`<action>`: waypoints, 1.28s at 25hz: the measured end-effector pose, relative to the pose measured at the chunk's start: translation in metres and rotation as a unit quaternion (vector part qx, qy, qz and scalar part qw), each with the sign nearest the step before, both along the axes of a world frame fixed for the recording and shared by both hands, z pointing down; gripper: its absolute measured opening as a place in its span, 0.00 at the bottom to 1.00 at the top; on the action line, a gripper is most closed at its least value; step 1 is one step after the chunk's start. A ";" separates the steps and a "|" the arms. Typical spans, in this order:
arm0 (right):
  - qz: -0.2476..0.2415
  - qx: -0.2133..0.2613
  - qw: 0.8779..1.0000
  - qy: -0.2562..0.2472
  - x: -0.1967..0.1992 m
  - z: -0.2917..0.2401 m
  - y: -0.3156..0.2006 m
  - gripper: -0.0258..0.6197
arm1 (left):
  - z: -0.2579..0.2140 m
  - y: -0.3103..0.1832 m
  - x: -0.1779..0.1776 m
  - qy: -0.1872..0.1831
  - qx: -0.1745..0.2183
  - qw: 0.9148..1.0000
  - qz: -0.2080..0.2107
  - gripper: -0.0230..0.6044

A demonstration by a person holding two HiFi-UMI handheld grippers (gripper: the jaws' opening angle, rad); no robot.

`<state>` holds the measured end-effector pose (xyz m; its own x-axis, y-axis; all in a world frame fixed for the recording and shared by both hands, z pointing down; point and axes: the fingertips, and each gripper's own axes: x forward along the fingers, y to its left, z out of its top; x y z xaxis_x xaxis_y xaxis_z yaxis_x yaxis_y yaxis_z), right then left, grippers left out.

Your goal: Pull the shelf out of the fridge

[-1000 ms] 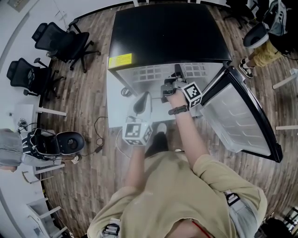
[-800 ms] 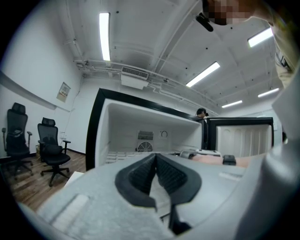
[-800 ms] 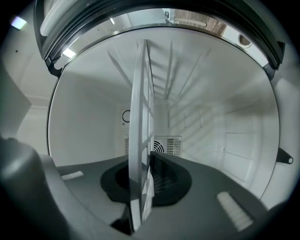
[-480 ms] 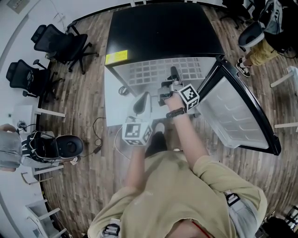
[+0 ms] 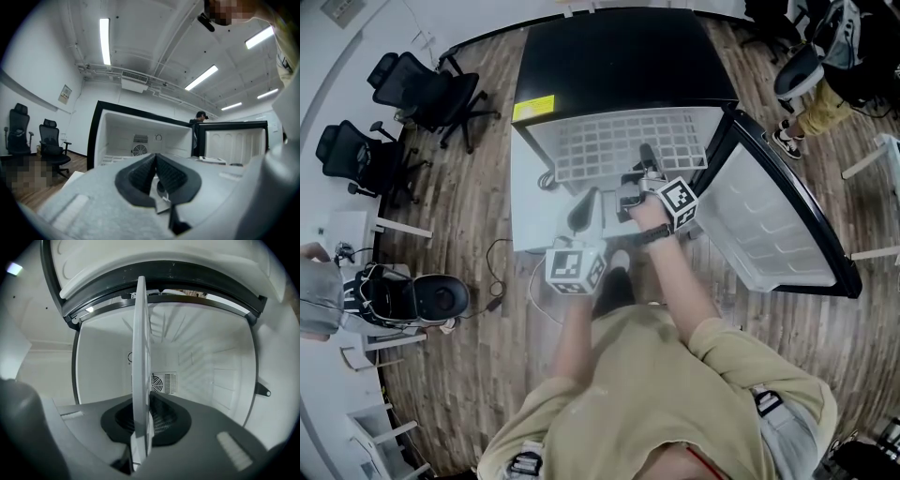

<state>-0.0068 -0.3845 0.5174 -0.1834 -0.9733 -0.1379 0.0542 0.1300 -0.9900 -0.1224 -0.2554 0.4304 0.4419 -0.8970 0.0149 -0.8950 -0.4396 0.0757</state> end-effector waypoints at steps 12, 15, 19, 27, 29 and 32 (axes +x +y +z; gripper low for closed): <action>-0.018 -0.006 1.000 -0.006 0.003 0.001 0.043 0.09 | -0.011 0.030 0.016 0.011 0.014 1.000 0.004 0.04; -0.022 -0.004 1.000 -0.003 0.003 0.004 0.056 0.09 | -0.010 0.039 0.019 0.014 0.015 1.000 0.003 0.04; -0.029 0.000 1.000 -0.005 0.004 0.006 0.074 0.09 | -0.007 0.048 0.022 0.020 0.014 1.000 0.001 0.04; -0.056 -0.034 0.998 0.016 0.016 0.034 0.122 0.09 | 0.002 0.064 0.022 0.043 0.006 0.999 -0.012 0.04; -0.066 -0.021 0.996 0.055 0.018 0.031 0.131 0.09 | 0.005 0.068 0.024 0.045 0.004 0.999 -0.015 0.04; -0.079 0.010 0.989 0.128 0.018 0.020 0.142 0.09 | 0.013 0.070 0.023 0.045 -0.003 0.999 -0.021 0.04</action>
